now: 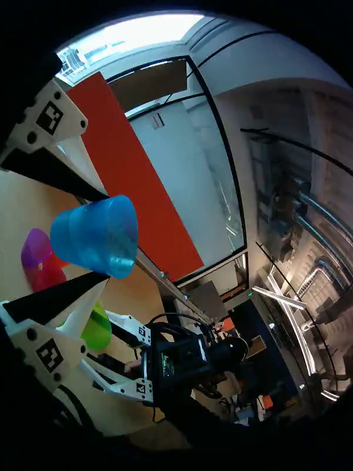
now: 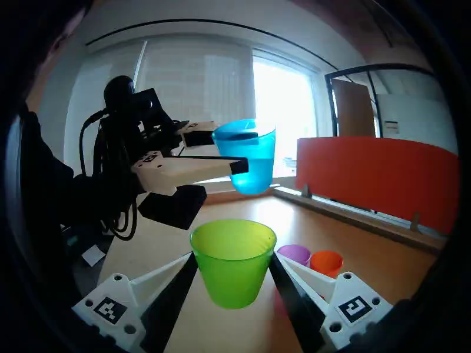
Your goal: Pour water
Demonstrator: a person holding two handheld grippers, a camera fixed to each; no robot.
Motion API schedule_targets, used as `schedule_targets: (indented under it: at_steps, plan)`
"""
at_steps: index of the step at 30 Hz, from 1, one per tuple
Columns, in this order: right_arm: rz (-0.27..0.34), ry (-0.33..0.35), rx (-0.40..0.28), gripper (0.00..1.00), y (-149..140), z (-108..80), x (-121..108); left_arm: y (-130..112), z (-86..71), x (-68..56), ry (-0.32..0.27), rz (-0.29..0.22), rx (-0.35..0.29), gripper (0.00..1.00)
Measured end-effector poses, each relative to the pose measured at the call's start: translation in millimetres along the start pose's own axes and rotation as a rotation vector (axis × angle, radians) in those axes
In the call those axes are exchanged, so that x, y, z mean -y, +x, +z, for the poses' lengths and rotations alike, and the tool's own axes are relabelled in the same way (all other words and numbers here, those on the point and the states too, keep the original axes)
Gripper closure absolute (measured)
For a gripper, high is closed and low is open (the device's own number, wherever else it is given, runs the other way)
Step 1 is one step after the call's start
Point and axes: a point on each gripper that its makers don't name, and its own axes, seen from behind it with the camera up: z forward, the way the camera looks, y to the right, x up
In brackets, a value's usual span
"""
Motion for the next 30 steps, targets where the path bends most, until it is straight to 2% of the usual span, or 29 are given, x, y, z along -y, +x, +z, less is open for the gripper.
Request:
schedule_targets:
  at_steps: [18,30]
  plan:
    - [-0.004,0.007,0.003,0.12,2,1.5,2,12,-0.4,0.7,0.004,0.158,-0.022,0.17]
    - [-0.005,0.01,0.001,0.11,3,2.8,2,19,-5.2,-5.3,-0.004,0.262,-0.035,0.17]
